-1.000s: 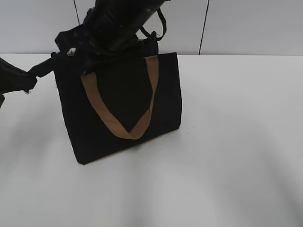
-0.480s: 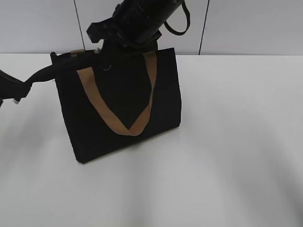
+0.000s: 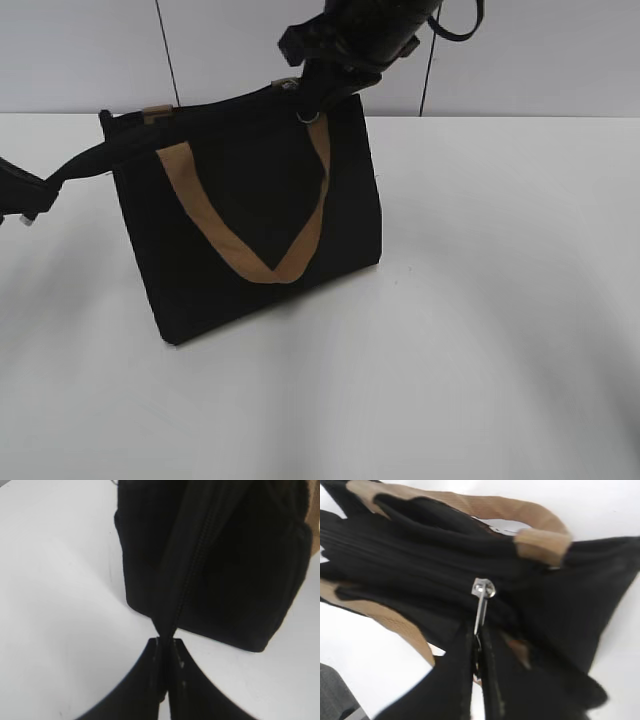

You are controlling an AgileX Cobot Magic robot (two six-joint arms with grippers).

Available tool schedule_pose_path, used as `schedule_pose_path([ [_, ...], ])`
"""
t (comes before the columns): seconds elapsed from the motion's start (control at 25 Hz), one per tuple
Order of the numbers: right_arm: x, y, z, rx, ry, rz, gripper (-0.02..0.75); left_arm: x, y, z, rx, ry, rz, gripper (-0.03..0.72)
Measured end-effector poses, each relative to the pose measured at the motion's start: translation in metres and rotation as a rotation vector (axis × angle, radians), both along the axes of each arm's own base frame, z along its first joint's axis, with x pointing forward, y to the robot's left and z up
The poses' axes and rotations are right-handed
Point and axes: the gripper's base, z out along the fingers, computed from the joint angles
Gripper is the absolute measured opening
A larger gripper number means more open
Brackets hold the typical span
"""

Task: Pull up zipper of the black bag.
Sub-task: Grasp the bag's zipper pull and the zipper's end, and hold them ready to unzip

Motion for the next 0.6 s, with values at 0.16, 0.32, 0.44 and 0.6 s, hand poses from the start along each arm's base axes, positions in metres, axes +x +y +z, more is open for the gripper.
schedule_pose_path([
  [0.16, 0.010, -0.025, 0.000, -0.026, 0.015, -0.037, -0.001, 0.000, -0.001, 0.001, -0.013, 0.000, 0.001, 0.007],
  [0.32, 0.015, -0.038, 0.000, -0.008, 0.045, -0.060, -0.001, 0.001, -0.003, 0.003, -0.031, -0.001, 0.000, 0.007],
  [0.44, 0.016, -0.041, 0.001, -0.004, 0.044, -0.056, -0.001, 0.001, -0.004, 0.004, -0.043, -0.001, 0.001, 0.007],
  [0.6, 0.018, -0.050, 0.010, -0.005, -0.008, -0.039, 0.132, 0.001, -0.003, 0.004, -0.058, -0.001, 0.015, 0.107],
])
